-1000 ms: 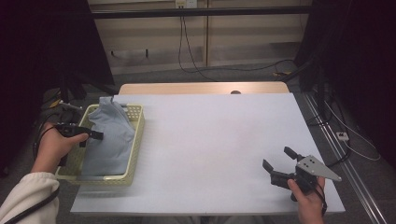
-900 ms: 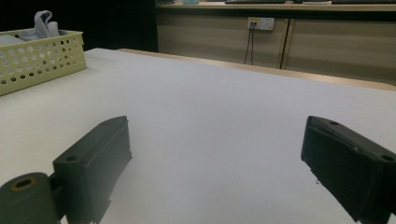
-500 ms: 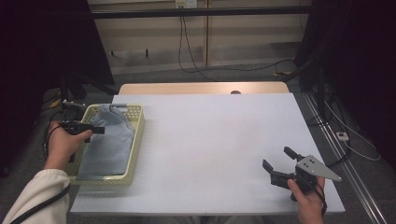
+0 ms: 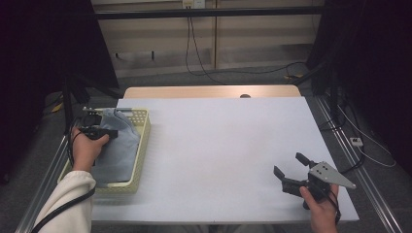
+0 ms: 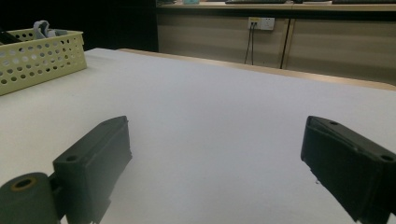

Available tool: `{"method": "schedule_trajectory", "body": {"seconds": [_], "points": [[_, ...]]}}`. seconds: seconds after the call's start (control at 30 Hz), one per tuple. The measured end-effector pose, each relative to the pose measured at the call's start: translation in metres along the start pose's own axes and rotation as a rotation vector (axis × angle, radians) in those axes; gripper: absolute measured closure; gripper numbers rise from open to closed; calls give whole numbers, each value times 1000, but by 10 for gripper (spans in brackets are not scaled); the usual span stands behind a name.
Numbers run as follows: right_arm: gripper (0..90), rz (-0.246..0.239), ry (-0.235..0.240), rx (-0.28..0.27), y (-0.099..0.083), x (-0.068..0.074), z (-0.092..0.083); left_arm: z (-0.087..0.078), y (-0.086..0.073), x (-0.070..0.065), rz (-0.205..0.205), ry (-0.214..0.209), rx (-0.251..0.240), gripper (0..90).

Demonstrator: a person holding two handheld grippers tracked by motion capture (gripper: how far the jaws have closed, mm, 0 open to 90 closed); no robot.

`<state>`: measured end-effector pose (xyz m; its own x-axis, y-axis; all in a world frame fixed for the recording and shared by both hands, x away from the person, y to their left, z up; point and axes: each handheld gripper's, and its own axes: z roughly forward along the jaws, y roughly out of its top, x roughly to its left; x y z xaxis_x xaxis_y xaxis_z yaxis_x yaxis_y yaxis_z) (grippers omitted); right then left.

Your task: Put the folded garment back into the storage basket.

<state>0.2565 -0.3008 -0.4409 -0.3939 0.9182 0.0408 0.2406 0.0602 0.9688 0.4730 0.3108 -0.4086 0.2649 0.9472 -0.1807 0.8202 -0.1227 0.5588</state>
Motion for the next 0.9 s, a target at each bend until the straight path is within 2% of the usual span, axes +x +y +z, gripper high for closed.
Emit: {"method": "schedule_trajectory", "body": {"seconds": [0.17, 0.23, 0.37, 0.47, 0.63, 0.9], "points": [[89, 7, -3, -1, 0, -1, -1, 3, -7, 3, -22, -20, 62, 900], [89, 5, -2, -1, 0, 0, -1, 0, -8, 3, -4, -24, 80, 900], [89, -2, -1, 1, 0, 0, 0, -1, -10, 2, 2, -34, 103, 900], [89, 0, -2, 1, 0, 1, 0, -1, -13, 3, -13, -50, 110, 900], [89, 2, -8, -1, 0, 0, -2, -5, -12, 3, -23, -62, 89, 893], [89, 2, -8, -1, 0, 0, -2, -16, -4, -7, -6, -94, 65, 736]]}}
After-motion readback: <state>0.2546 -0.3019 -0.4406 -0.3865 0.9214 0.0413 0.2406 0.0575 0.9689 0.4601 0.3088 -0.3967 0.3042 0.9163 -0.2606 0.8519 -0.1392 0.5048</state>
